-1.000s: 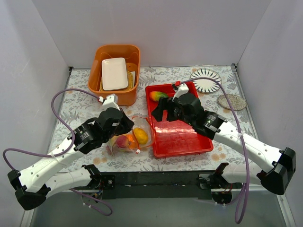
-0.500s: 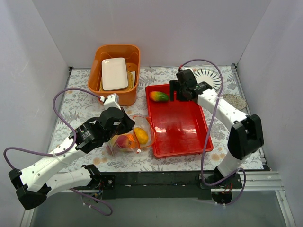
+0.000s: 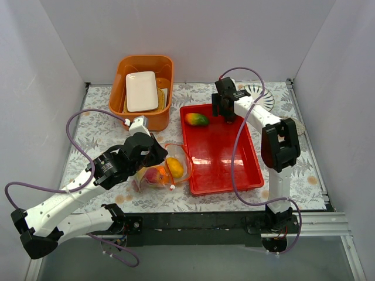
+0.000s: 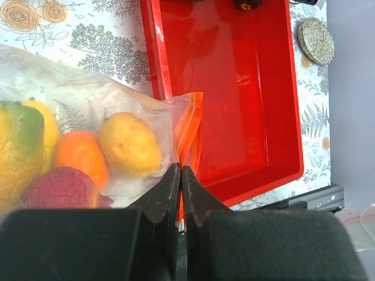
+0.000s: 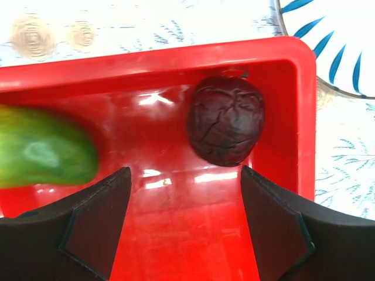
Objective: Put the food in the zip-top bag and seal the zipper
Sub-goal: Pick up the fake fruit from the bin.
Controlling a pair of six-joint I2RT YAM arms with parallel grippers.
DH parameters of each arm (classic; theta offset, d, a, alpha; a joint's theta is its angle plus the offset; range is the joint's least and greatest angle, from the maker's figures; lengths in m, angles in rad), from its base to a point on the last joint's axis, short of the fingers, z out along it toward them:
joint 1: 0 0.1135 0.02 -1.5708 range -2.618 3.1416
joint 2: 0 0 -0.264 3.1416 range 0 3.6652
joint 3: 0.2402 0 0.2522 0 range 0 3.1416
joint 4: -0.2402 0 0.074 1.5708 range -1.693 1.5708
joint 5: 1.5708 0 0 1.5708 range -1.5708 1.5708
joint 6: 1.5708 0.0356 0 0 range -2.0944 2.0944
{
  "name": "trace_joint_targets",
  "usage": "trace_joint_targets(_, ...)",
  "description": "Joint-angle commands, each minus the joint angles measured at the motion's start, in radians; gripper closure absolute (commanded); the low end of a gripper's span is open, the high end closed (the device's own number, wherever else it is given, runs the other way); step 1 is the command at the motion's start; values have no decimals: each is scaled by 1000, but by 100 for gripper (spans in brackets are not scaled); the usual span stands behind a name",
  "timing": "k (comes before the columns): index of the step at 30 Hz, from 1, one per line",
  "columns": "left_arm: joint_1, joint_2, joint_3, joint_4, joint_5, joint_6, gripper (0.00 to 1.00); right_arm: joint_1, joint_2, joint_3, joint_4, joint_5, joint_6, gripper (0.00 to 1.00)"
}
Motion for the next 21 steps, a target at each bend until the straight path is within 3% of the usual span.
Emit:
trace_joint_targets(1, 0, -16, -3, 13, -17, 2, 100, -15, 21, 43, 31, 41, -39, 18)
trace_joint_targets(9, -2, -5, 3, 8, -8, 3, 100, -46, 101, 100, 28, 59, -67, 18)
trace_joint_targets(21, 0, -11, -8, -6, -7, -6, 100, -55, 110, 17, 111, 13, -85, 21)
